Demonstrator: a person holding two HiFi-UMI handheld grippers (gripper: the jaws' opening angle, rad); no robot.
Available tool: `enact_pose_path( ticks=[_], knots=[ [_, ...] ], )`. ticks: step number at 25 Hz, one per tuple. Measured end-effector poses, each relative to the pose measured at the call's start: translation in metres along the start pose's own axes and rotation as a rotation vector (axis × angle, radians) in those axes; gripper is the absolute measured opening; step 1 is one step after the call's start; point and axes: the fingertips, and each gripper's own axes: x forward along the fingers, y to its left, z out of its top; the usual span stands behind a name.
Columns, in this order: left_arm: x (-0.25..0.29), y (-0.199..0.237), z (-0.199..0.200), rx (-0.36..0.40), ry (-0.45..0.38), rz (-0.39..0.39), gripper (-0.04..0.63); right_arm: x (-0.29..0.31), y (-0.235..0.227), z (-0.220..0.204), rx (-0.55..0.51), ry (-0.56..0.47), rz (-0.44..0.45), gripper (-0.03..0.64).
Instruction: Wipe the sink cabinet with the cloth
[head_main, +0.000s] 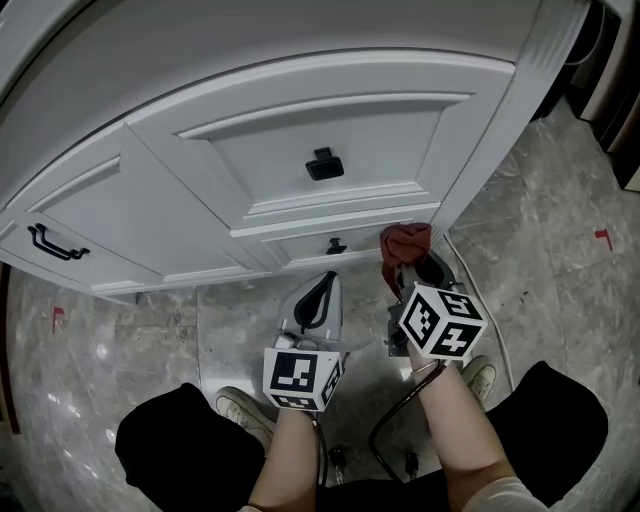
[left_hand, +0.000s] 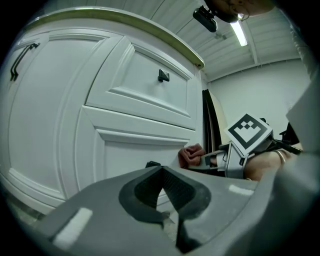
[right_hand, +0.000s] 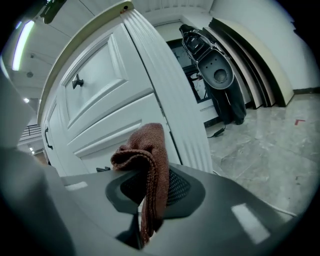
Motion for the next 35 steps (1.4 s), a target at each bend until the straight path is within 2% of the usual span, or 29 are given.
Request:
enact_pose_path(
  ticks=[4,7,12,18,26,30,35],
  knots=[
    [0.002,-0.008,-0.001,-0.005,-0.003,-0.01,0.0,-0.01,-0.032,0.008,0.034,-0.017,-0.069,0.081],
    [-0.001,-0.007,-0.006,0.004,0.008,-0.014,0.0,-0.013,-0.039,0.01,0.054,-0.041,-0.083,0.081],
    [-0.016,0.028,-0.016,0.011,0.03,0.045,0.0,0.001,0.008,-0.025,0.029,-0.011,0.015,0.081],
    [-0.046,0.084,-0.024,-0.038,0.028,0.172,0.0,0.029,0.083,-0.091,-0.001,0.12,0.163,0.082],
    [-0.073,0.124,-0.027,-0.056,0.034,0.235,0.0,0.064,0.172,-0.132,-0.045,0.192,0.333,0.081],
    [-0.074,0.13,-0.023,-0.052,0.025,0.23,0.0,0.074,0.192,-0.143,-0.051,0.221,0.362,0.083],
    [-0.073,0.129,-0.026,-0.054,0.029,0.225,0.0,0.079,0.186,-0.144,-0.076,0.228,0.342,0.084]
  ],
)
